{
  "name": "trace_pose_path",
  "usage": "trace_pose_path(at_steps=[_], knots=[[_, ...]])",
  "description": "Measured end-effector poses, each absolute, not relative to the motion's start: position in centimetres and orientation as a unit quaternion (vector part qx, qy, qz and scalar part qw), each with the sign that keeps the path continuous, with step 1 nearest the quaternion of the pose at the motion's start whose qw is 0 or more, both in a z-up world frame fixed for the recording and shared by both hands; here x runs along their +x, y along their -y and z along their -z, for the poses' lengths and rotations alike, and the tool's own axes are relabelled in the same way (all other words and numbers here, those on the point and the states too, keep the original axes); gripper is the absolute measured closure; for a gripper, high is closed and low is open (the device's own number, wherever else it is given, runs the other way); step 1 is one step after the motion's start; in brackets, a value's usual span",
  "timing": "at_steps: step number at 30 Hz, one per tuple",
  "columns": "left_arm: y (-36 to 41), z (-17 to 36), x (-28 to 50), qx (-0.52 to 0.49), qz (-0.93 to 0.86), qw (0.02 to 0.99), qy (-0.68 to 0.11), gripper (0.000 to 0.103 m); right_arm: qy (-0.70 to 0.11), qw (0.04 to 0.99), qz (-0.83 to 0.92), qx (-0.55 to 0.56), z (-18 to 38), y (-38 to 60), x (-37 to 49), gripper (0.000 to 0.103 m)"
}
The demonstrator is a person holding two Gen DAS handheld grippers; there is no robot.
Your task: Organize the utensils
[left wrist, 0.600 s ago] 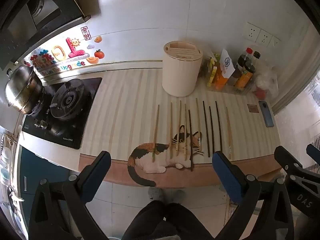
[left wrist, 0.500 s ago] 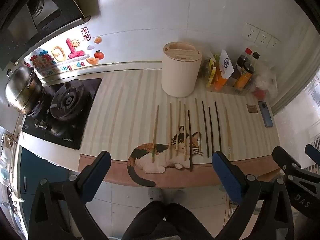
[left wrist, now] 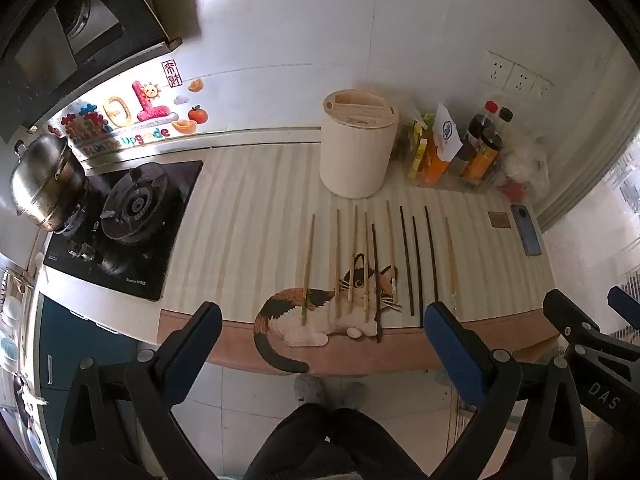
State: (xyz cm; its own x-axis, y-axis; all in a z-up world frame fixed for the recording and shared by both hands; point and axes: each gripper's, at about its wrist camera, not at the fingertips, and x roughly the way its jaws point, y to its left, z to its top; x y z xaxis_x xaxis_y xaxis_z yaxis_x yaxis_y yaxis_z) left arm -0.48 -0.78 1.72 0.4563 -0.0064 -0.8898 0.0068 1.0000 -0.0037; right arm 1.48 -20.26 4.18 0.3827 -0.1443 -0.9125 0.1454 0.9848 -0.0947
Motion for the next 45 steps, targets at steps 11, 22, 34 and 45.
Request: trace_pose_path(at_steps=[11, 22, 34, 45], knots=[[1.0, -2.3, -0.8, 0.004, 0.006, 0.856, -0.517, 0.0, -0.543, 0.835, 0.088, 0.002, -5.4, 20.4, 0.8, 0.0], [0.8, -2.6, -1.1, 0.006, 0.007, 0.858, -0.513, 0.0, -0.539, 0.838, 0.089, 0.005, -6.0, 20.4, 0.4, 0.0], [0.9, -3.1, -0.6, 0.005, 0.008, 0.86, -0.51, 0.0, -0.536, 0.839, 0.09, 0.006, -6.0, 20.5, 0.1, 0.0], [1.1, -3.1, -1.3, 0.004, 0.01, 0.86, -0.509, 0.0, -0.535, 0.84, 0.089, 0.005, -6.1, 20.5, 0.1, 0.0]])
